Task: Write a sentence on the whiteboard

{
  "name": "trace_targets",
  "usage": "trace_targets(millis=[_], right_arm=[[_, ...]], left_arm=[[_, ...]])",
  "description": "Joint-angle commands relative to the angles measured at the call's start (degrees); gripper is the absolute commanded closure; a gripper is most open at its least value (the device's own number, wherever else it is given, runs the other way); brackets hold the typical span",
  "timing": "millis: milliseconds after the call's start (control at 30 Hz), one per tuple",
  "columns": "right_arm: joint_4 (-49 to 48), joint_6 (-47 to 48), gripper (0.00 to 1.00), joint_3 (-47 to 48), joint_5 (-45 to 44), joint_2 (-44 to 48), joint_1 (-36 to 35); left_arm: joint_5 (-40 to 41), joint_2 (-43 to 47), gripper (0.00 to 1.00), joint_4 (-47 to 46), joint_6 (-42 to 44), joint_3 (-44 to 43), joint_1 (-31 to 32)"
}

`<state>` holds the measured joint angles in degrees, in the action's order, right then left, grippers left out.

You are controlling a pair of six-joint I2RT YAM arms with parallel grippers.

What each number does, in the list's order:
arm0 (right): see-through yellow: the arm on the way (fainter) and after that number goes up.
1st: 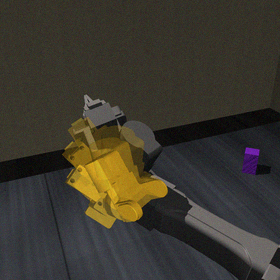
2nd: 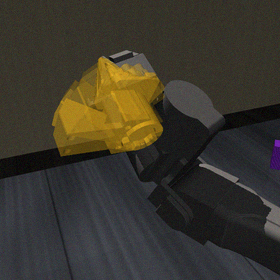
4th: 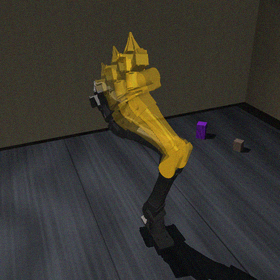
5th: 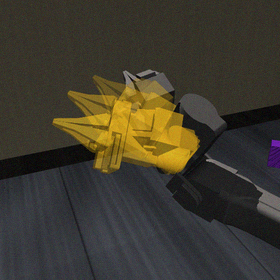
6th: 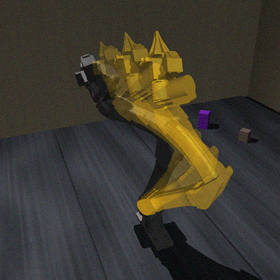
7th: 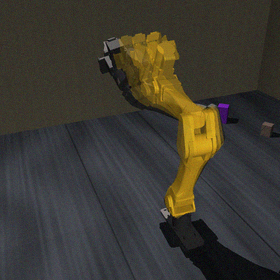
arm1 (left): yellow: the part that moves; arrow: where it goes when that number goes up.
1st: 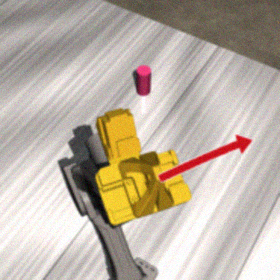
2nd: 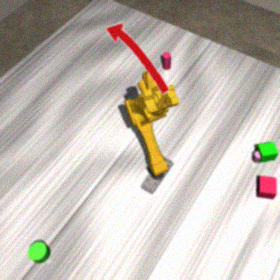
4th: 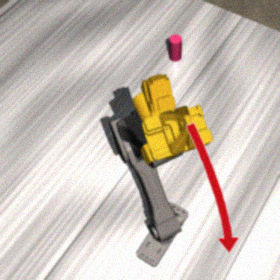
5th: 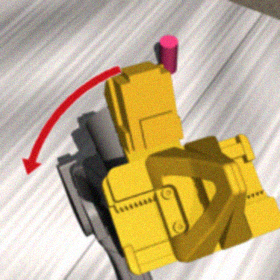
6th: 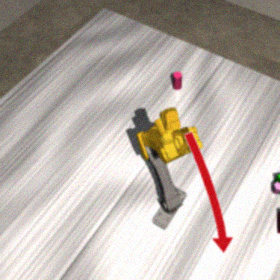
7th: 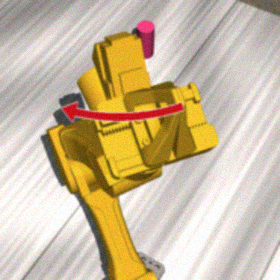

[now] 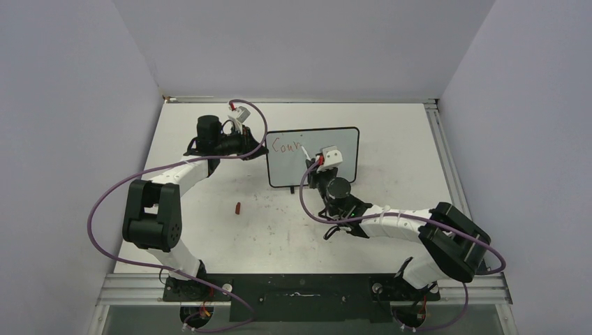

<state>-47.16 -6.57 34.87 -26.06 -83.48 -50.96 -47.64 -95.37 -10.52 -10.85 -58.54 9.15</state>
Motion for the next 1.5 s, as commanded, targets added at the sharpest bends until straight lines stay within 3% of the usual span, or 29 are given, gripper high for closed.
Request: trace_targets(millis=[0, 533, 1467], right_arm=[[-3.2, 0.9, 0.95, 2.9, 0.8, -1.3, 0.6], [-1.7, -1.3, 0.95, -1.6, -0.7, -1.2, -0.8], [-3.8, 1.2, 0.95, 1.8, -2.1, -0.8, 0.6]], left_arm=[[0.0, 1.8, 1.00, 0.4, 0.6, -1.7, -0.4], [0.0, 1.9, 1.00, 0.4, 0.6, -1.8, -0.4], [-0.2, 1.9, 1.00, 0.3, 0.6, -1.8, -0.4]])
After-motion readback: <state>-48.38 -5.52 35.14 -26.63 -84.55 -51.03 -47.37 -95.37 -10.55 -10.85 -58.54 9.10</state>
